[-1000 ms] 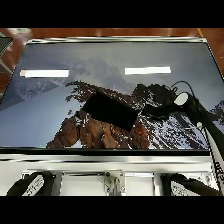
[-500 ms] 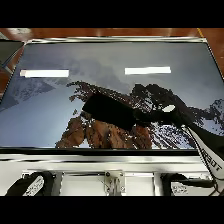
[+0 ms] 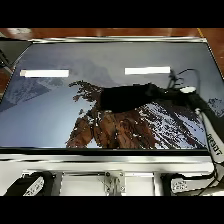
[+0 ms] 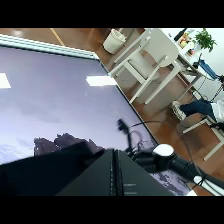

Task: Fold the shirts.

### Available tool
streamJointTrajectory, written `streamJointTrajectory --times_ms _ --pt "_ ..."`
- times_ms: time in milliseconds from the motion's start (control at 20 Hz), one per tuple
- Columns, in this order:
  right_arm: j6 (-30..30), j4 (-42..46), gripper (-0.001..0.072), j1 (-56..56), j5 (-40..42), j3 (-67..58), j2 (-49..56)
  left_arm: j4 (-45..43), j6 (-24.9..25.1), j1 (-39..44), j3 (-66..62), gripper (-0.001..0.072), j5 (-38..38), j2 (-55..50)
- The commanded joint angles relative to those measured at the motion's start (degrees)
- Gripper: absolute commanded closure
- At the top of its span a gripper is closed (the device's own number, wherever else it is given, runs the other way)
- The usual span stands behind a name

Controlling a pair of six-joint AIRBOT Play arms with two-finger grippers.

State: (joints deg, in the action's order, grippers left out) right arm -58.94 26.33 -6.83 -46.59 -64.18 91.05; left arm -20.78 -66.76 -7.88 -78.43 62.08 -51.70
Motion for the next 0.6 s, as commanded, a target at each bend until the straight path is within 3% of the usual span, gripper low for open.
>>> streamJointTrajectory --times_ms 0,250,550 --pt "-1.9 4.0 0.0645 -17.0 -4.8 -4.3 -1.5 -0.3 0.0 1.2 0.0 0.0672 -0.6 -0.2" --pt "-8.1 11.9 0.0646 -43.9 -16.9 -4.3 -2.1 -0.5 -1.6 6.7 0.0 0.0672 -0.6 -2.5" --pt "-16.5 34.4 0.0645 -66.4 -29.6 -4.2 -4.9 -4.2 -2.1 17.2 0.0 0.0672 -3.5 -5.9"
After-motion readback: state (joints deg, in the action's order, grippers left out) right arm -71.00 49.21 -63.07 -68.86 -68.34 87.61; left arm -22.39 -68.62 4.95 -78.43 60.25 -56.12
